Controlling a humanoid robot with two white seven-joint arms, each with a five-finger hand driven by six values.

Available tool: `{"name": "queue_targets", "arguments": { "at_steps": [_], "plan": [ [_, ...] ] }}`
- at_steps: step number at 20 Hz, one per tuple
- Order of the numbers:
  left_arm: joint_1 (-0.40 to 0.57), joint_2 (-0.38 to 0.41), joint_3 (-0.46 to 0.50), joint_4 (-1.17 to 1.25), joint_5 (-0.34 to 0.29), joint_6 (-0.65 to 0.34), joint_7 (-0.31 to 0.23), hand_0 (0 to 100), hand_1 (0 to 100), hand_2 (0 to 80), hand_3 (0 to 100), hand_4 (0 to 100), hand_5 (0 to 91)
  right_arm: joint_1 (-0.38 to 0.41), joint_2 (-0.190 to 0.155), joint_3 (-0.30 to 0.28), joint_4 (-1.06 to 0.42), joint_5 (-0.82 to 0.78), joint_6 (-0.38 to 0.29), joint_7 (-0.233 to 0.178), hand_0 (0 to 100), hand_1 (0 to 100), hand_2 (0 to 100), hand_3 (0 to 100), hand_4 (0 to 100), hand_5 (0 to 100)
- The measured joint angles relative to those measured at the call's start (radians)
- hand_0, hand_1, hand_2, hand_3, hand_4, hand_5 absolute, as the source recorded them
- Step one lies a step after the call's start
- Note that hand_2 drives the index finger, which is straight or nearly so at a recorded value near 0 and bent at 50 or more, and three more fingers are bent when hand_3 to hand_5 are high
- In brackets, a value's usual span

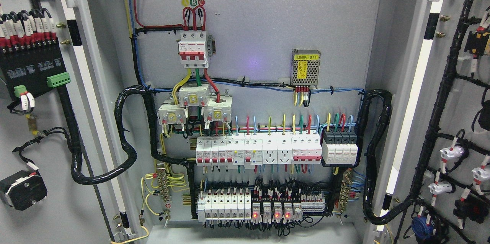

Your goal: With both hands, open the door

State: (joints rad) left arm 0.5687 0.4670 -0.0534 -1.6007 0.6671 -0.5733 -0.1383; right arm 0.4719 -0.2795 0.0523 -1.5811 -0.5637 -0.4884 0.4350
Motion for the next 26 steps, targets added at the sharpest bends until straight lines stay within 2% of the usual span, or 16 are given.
{"name": "queue_targets", "arguments": {
  "at_steps": [6, 14, 21, 24, 26],
  "plan": [
    [-0.018, -0.046, -0.047, 0.203, -0.002, 0.000, -0.014, 0, 0, 0.0, 0, 0, 0.0, -0.031, 0.038, 0.036, 0.224, 0.120, 0.000, 0.004, 19, 0, 0, 0, 0, 0],
    [-0.090, -0.090, -0.119, 0.513, -0.009, -0.005, -0.028, 0, 0, 0.0, 0, 0, 0.0, -0.127, 0.098, 0.062, 0.590, 0.179, 0.000, -0.017, 19, 0, 0, 0, 0, 0],
    [-0.142, -0.134, -0.171, 0.778, -0.011, 0.003, -0.030, 0, 0, 0.0, 0, 0, 0.0, -0.213, 0.139, 0.074, 0.898, 0.243, 0.005, -0.058, 19, 0, 0, 0, 0, 0],
    [-0.165, -0.162, -0.185, 0.893, -0.012, 0.006, -0.030, 0, 0, 0.0, 0, 0, 0.0, -0.251, 0.152, 0.078, 1.021, 0.302, 0.018, -0.103, 19, 0, 0, 0, 0, 0],
    [-0.180, -0.181, -0.192, 0.965, -0.014, 0.010, -0.030, 0, 0, 0.0, 0, 0, 0.0, -0.273, 0.162, 0.080, 1.096, 0.337, 0.055, -0.137, 19, 0, 0, 0, 0, 0]
  ]
}}
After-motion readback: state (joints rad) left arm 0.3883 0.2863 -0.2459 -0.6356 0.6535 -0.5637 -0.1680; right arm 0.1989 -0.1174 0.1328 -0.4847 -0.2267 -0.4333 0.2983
